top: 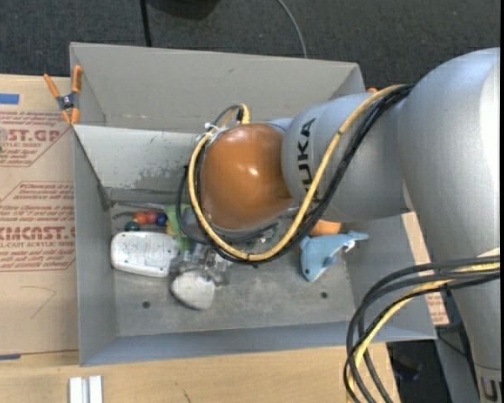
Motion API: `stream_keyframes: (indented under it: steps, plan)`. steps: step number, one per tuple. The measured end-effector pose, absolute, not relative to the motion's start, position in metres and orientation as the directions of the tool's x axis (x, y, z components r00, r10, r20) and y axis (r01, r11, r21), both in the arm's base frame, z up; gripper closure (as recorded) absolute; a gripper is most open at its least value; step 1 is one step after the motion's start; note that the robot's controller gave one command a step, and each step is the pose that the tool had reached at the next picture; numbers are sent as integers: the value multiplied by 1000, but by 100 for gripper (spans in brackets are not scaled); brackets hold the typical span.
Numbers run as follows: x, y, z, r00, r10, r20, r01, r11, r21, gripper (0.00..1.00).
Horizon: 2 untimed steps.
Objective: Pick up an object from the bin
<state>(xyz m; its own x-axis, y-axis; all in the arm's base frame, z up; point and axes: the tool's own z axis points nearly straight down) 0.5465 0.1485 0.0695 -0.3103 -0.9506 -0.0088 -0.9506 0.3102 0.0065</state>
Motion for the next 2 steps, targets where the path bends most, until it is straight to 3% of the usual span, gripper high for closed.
stream_keyframes:
  steps: [1, 2]
  plan:
    - [545, 152, 114, -299, -954, -7, -954, 299, 10, 100]
    - [542, 154, 144, -296, -955, -13, -955, 296, 4, 100]
